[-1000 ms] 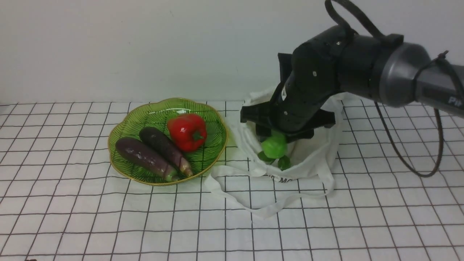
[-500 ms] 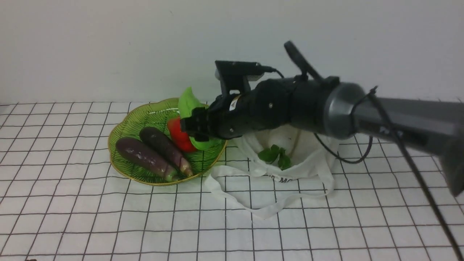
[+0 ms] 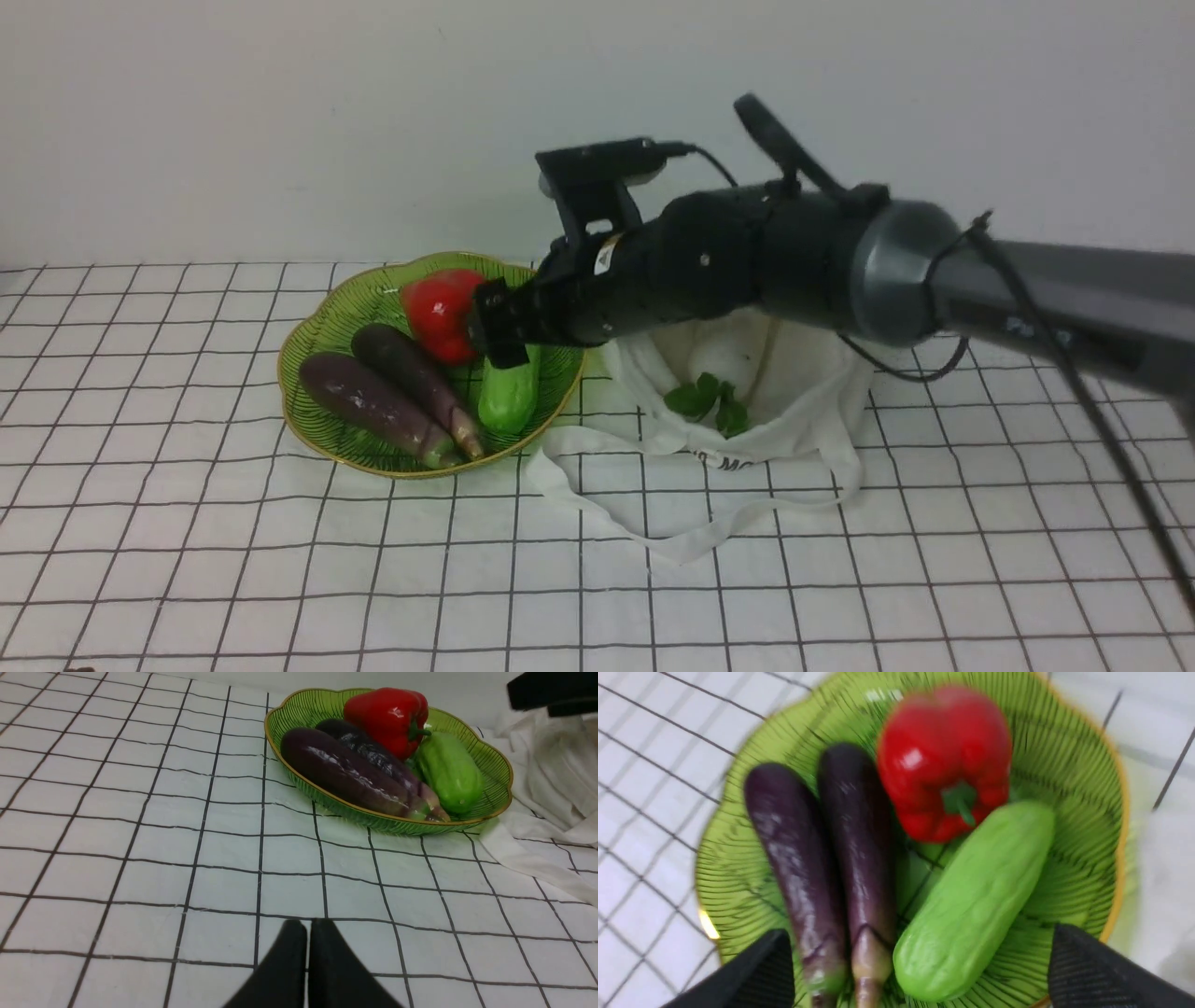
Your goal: Take vegetables from bag on white checkered tablecloth place on plate.
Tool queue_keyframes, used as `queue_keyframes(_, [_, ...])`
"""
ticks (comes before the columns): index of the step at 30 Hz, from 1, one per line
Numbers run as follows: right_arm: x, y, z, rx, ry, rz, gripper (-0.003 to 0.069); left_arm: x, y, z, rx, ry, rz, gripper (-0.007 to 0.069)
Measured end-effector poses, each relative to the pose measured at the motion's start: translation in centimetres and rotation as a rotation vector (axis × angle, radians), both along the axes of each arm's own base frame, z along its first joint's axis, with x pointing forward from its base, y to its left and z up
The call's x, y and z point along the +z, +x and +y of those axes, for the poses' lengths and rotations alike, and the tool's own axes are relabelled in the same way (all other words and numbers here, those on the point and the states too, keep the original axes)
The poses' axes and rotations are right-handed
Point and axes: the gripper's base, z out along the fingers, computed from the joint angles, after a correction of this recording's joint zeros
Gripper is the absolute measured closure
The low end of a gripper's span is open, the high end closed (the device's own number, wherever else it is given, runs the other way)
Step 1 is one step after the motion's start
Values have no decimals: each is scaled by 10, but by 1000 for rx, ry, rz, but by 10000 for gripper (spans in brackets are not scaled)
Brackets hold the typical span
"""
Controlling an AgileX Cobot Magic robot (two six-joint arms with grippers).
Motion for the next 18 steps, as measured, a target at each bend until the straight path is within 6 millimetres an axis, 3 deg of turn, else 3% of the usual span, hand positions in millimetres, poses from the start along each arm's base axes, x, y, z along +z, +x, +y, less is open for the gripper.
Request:
queue_keyframes(2, [39, -14, -11, 30, -18, -50, -11, 0, 0, 0, 0, 0, 0, 632])
queue_keyframes(3, [42, -16, -13, 35, -29, -49, -3, 0, 0, 0, 0, 0, 0, 632])
queue_keyframes(4, [61, -25, -20, 48, -44, -68, 20, 0, 0, 0, 0, 0, 0, 632])
queue_keyframes(7, [117, -57, -48, 73, -89, -130, 120, 0, 0, 0, 0, 0, 0, 632])
queue_keyframes(8, [127, -65, -55, 77, -112, -138, 155, 0, 0, 0, 0, 0, 0, 632])
queue_keyframes(10, [165, -95, -82, 75, -148, -189, 258, 0, 0, 0, 0, 0, 0, 632])
queue_keyframes(12, [179, -111, -99, 70, -202, -192, 336, 0, 0, 0, 0, 0, 0, 632])
queue_keyframes(13, [195, -130, -116, 59, -240, -200, 430, 0, 0, 0, 0, 0, 0, 632])
queue_keyframes(16, [219, -168, -153, 12, -283, -191, 593, 0, 0, 0, 0, 0, 0, 632])
queue_keyframes(18, [227, -189, -171, -20, -265, -203, 640, 0, 0, 0, 0, 0, 0, 632])
